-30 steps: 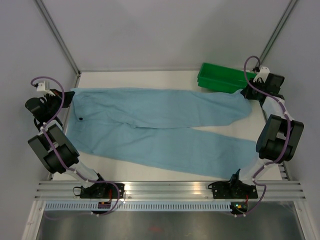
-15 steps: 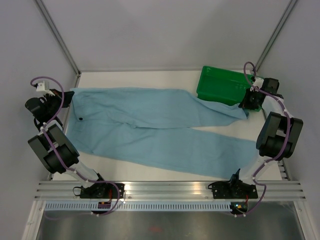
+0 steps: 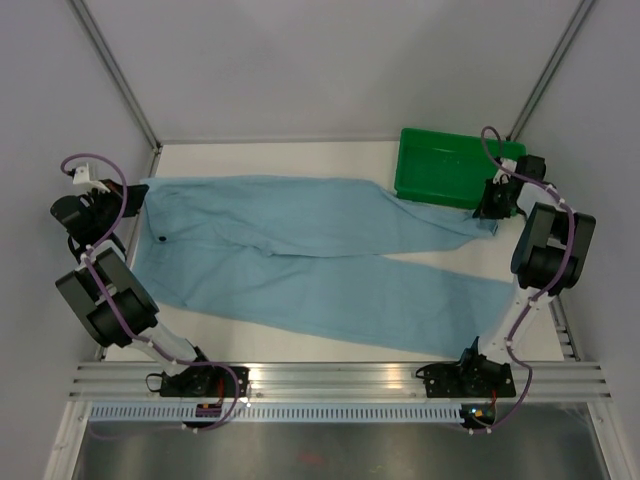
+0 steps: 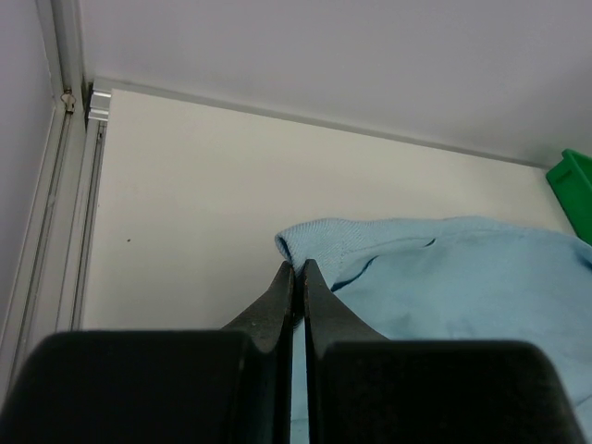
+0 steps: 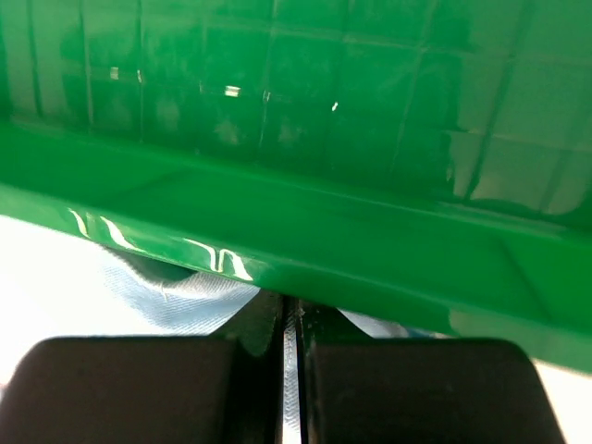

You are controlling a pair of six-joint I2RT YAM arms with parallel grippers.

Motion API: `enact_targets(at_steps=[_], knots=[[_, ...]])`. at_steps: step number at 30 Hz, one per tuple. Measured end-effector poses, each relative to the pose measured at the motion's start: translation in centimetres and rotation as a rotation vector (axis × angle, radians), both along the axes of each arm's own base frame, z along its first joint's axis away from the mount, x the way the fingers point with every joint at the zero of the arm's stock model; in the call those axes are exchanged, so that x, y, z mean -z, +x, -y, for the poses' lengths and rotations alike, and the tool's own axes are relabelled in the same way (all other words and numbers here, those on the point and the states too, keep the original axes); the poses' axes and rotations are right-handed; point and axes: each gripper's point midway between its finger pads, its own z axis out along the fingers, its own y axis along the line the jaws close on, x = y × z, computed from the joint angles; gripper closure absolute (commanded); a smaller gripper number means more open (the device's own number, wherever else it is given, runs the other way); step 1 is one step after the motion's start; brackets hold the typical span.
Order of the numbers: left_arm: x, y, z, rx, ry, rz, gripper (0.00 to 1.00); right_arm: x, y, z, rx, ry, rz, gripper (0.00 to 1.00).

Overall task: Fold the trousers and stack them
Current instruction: Fold the trousers

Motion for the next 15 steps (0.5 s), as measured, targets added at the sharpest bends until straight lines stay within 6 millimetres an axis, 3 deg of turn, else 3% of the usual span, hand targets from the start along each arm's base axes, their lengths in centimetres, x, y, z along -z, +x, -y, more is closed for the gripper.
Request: enact_targets(at_steps=[4, 8, 15], knots=[[0.3, 0.0, -0.1, -0.008, -0.010, -0.013, 0.98, -2.6, 4.7, 2.1, 0.011, -0.064, 0.101, 1.00], [0.3, 0.0, -0.1, -0.009, -0.011, -0.015, 0.98, -4.9, 6.9, 3.3, 0.024, -0.115, 0.184, 1.00], [0.4, -0.1, -0.1, -0.009, -0.012, -0.019, 0.98, -4.3, 6.5, 2.6, 0.005, -0.120, 0.184, 1.00]])
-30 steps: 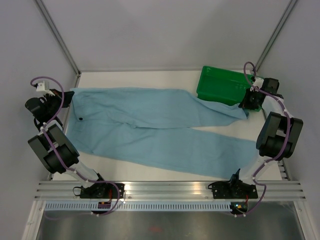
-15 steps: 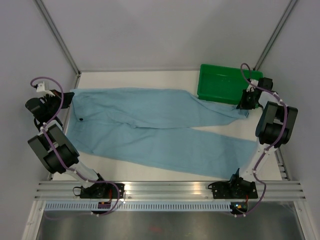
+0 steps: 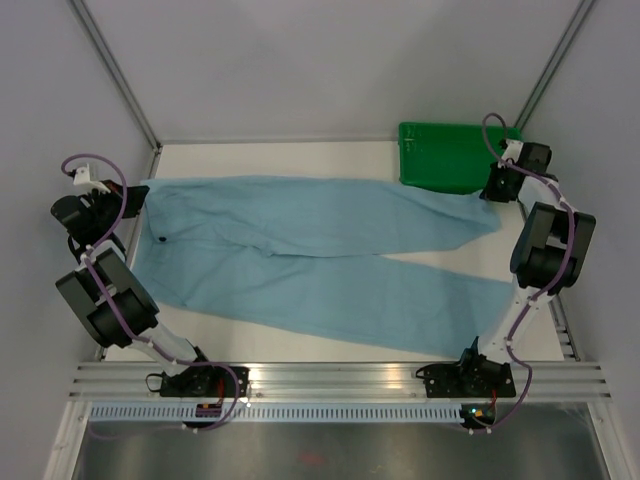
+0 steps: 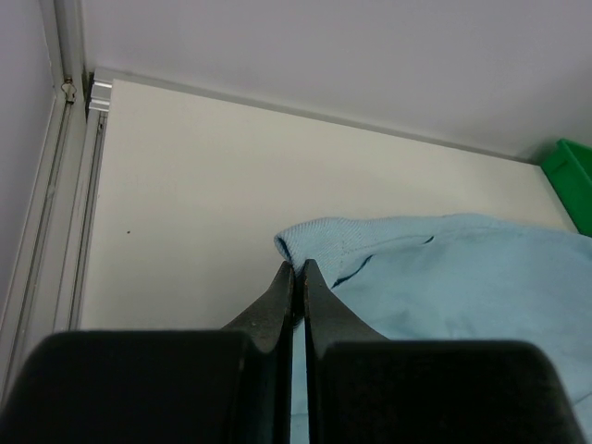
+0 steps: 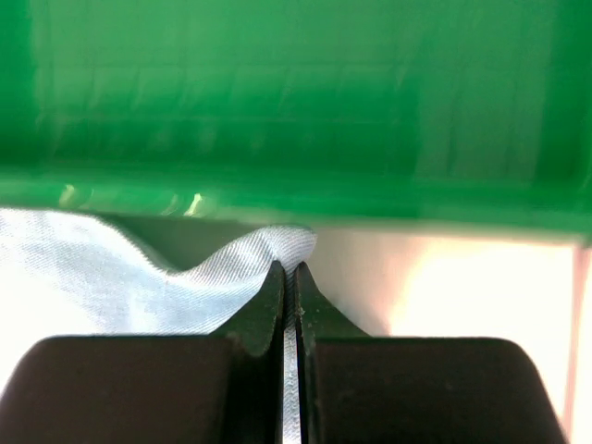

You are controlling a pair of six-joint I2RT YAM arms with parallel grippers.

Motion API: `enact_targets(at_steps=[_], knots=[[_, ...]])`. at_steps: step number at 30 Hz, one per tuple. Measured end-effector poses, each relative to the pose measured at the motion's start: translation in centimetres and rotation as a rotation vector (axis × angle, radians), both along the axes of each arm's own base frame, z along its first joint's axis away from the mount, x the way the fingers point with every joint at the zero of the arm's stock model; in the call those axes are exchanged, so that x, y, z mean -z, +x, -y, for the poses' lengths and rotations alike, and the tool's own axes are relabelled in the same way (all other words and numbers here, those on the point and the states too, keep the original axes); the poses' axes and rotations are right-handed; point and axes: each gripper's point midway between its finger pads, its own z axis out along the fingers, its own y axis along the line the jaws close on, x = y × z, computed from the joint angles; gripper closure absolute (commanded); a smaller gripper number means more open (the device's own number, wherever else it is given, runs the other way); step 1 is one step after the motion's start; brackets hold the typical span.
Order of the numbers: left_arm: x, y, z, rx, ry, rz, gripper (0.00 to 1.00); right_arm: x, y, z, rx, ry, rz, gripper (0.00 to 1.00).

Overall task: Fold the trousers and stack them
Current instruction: Fold the trousers

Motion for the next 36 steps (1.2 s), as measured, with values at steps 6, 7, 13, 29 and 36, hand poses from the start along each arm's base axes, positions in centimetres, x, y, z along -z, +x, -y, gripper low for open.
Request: enact_targets(at_steps=[6, 7, 13, 29, 36], knots=[[-0.1, -0.3, 0.2, 0.000, 0.005, -0.010, 0.98, 1.3, -6.5, -3.7, -0.069, 0.039, -0.069, 1.00], [-0.2, -0.3, 0.2, 0.000, 0.006, -0.011, 0.98, 0.7, -7.3, -4.3, -0.081, 0.040, -0.059, 1.00], [-0.6, -0.5, 0.3, 0.000, 0.010, -0.006, 0.98, -3.7, -10.1, -5.8, -0.114, 0.014, 0.060, 1.00], [-5.1, -3.2, 3.0, 0.137, 0.117, 0.145, 0.98, -18.8, -12.4, -3.0, -0.077, -0.248, 0.597, 1.00], [-6.8, -5.5, 1.8, 0.116, 0.145, 0.242, 0.98, -22.6, -14.1, -4.9, -0.121, -0.247, 0.715, 1.00]])
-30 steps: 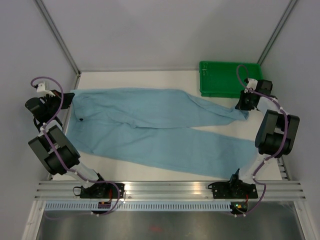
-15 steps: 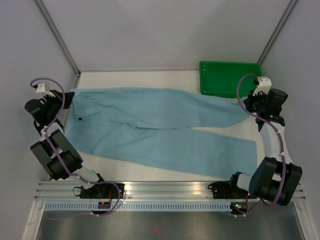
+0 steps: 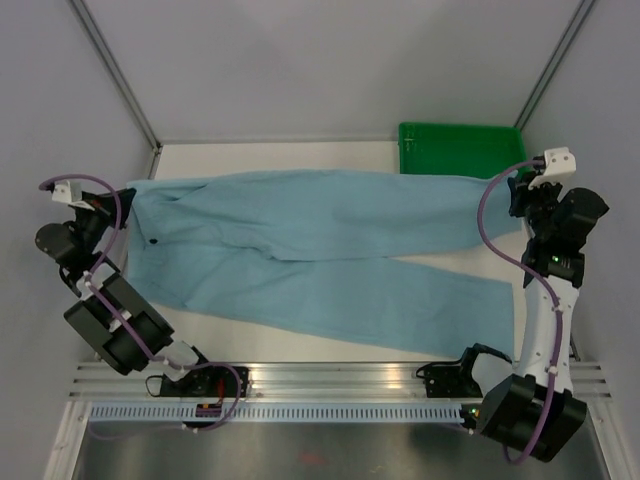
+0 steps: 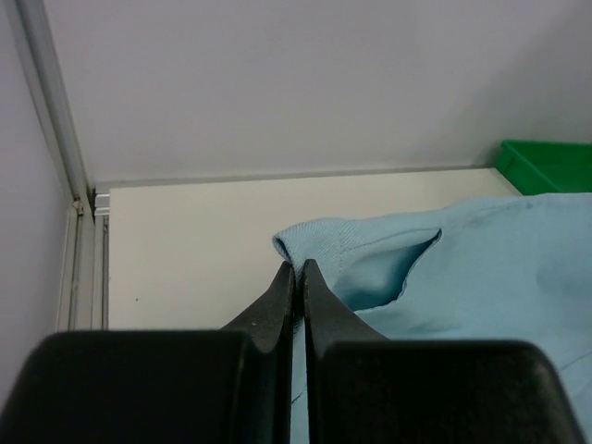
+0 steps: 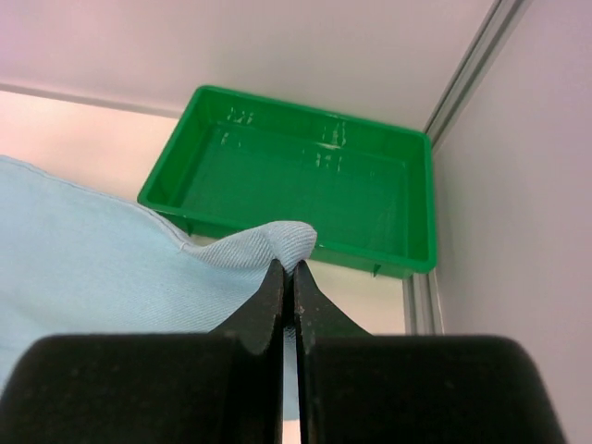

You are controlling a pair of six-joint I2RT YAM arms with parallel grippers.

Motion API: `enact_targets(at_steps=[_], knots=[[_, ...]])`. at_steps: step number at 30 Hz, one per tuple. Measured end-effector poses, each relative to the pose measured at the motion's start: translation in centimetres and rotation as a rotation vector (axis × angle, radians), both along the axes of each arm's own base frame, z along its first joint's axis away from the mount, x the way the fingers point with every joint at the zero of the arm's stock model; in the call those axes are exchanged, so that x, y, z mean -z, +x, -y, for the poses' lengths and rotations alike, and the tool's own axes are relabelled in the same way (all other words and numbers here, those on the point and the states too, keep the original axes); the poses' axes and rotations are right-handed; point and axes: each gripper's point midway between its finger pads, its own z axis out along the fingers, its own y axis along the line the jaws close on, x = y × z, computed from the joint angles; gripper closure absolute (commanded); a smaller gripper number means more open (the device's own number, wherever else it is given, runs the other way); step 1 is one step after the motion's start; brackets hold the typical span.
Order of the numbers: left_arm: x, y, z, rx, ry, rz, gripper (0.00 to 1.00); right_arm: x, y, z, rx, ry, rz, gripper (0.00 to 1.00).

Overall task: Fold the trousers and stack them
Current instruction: Fold the trousers

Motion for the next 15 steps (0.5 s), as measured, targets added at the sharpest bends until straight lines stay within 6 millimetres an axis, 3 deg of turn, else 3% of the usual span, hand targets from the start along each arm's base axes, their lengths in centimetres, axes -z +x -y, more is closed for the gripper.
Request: enact_targets(at_steps=[4, 8, 11, 15], knots=[[-0.7, -1.3, 0.2, -0.052, -0.011, 0.023, 0.98, -1.3, -2.0, -1.2, -0.013, -0.008, 0.064, 1.00], [-1.1, -1.1, 2.2, -0.070, -0.036, 0.028, 0.98, -0.1, -3.0, -2.4, -0.025, 0.043, 0.069, 1.00], [-0.5, 0.4, 4.9, -0.049, -0.069, -0.013, 0.98, 1.1, -3.4, -3.8, -0.046, 0.086, 0.059, 1.00], [1.3, 1.9, 10.7, 0.036, -0.063, -0.096, 0.98, 0.9, -3.5, -7.0, -0.126, 0.089, 0.064, 1.00]])
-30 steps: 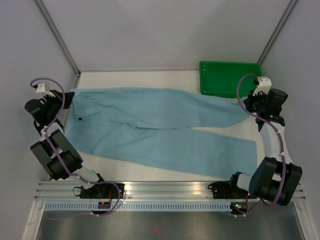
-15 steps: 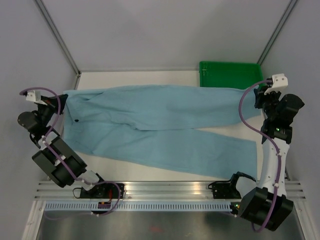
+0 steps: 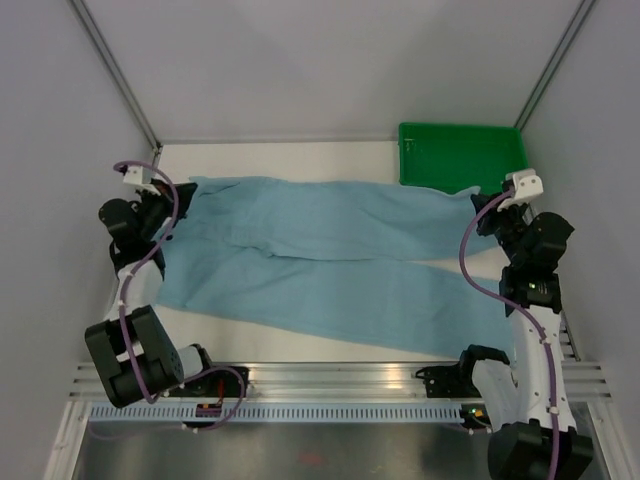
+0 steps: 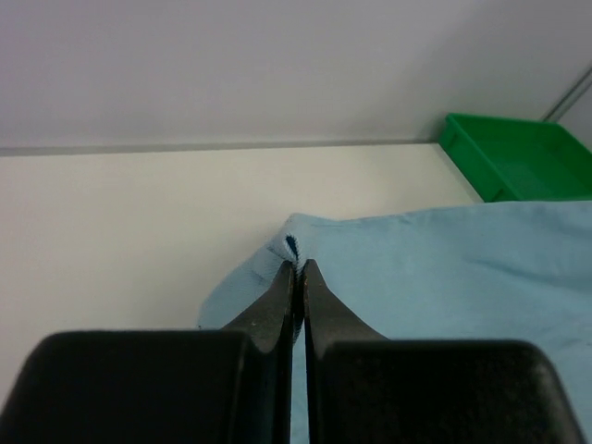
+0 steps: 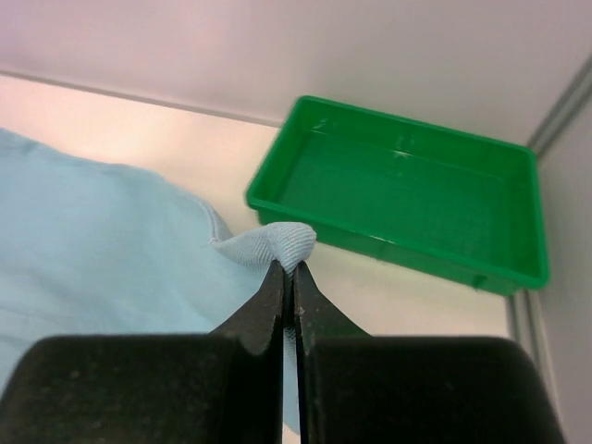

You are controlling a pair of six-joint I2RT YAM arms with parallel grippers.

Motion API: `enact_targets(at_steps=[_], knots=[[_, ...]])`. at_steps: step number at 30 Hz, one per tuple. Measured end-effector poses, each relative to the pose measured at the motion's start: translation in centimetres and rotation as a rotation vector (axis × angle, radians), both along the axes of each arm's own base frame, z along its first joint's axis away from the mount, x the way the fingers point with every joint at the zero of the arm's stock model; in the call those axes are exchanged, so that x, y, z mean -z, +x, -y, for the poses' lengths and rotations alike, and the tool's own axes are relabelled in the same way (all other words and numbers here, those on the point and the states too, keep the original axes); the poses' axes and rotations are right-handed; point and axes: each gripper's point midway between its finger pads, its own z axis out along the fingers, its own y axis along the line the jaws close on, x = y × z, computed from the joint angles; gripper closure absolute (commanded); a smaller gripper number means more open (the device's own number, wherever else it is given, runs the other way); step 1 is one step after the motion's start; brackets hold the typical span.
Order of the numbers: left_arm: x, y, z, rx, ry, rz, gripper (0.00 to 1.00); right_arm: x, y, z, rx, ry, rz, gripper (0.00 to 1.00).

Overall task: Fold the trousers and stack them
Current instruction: Fold the trousers

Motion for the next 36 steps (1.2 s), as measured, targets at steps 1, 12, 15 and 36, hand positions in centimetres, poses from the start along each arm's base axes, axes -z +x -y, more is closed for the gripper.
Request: enact_targets(at_steps=[1, 12, 15, 36], knots=[[0.2, 0.1, 1.3, 0.013, 0.009, -0.012, 0.98, -0.1, -0.1, -0.9, -0.024, -0.005, 0.003, 1.00], [-4.1, -5.6, 2.9, -0.128, 0.151, 0.107, 0.98, -0.9, -2.5, -2.7, -0.048, -0.064, 0.026, 1.00], [-3.6, -5.9, 0.8, -0.210, 0.135, 0.072, 0.98, -1.0, -3.6, -2.2, -0.003, -0.063, 0.042, 1.00], [-1.2, -0.9, -4.5, -0.017, 0.224, 0.018, 0.98, 6.7, -3.4, -0.7, 0.134, -0.062, -0.163, 1.00]])
